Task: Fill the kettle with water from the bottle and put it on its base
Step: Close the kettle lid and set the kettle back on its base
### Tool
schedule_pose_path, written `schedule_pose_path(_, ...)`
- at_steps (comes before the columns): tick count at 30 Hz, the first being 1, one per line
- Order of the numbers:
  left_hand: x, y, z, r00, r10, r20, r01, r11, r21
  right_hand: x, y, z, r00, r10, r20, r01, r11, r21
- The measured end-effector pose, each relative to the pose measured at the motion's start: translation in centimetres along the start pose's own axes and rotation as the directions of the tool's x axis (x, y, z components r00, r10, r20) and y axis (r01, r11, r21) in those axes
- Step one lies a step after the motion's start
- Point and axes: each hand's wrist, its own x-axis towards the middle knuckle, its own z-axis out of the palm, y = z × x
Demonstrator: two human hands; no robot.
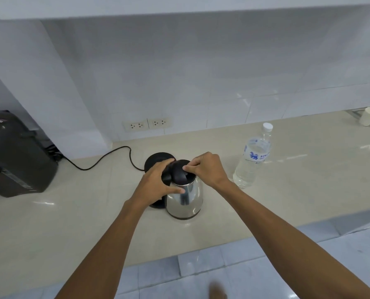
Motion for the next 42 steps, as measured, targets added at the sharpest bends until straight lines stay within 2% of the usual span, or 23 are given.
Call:
schedule_pose_path(3,-0.8,-1.2,-0.1,0.997,-0.071,0.029,0.07,0.997,0.014,0.1,-0.3,0.6,1.0,0.011,-0.011,-0.011,1.0,-0.014)
schedule_pose_path(11,-0.7,-1.3,-0.1,0.994,-0.101,-0.03,0.102,0.995,0.008,0.0,-0.7,1.8,0.999,0.017,-0.037,-0.017,1.0,-0.007)
schedule_pose_path(15,-0.5,-1.1,0.4,0.99,-0.13,-0.061,0.131,0.991,0.013,0.0,-0.4,2.5,0.998,-0.057,-0.026,0.055,0.997,-0.06)
schedule_pose_path(19,-0.6,0.0,1.5,0.966,-0.202,-0.16,0.207,0.978,0.012,0.7,-0.3,2.9,0.99,-0.136,-0.024,0.131,0.982,-0.135)
schedule_pose_path(23,-0.6,1.6,3.1,0.926,-0.281,-0.252,0.279,0.959,-0.045,2.1,0.0,2.4,0.971,-0.223,0.084,0.235,0.953,-0.192)
schedule_pose_path(28,0.2,3.3,4.0,0.899,-0.358,-0.253,0.332,0.933,-0.142,3.4,0.6,1.4,0.958,-0.234,0.166,0.266,0.939,-0.216)
schedule_pose_path(31,0.5,4.5,4.9,0.882,-0.419,-0.214,0.371,0.899,-0.232,2.8,1.1,2.0,0.983,-0.17,0.063,0.181,0.955,-0.234)
schedule_pose_path(34,0.5,6.6,6.5,0.858,-0.487,-0.165,0.409,0.84,-0.356,0.6,2.2,3.4,0.995,0.033,-0.096,-0.035,0.999,-0.017)
schedule_pose_path(36,0.4,7.3,7.4,0.842,-0.52,-0.145,0.408,0.788,-0.461,-0.5,2.7,3.5,0.983,0.1,-0.152,-0.092,0.994,0.056)
schedule_pose_path(38,0.3,7.5,8.0,0.825,-0.558,-0.09,0.396,0.685,-0.612,-1.2,2.6,2.7,0.96,0.207,-0.189,-0.186,0.975,0.12)
schedule_pose_path(40,0.3,8.0,8.3,0.811,-0.584,-0.035,0.356,0.54,-0.762,-1.9,2.3,2.1,0.928,0.355,-0.112,-0.333,0.927,0.172)
schedule_pose_path(42,0.4,8.8,8.4,0.792,-0.609,-0.034,0.319,0.462,-0.827,-2.8,2.5,2.4,0.902,0.43,0.047,-0.431,0.885,0.174)
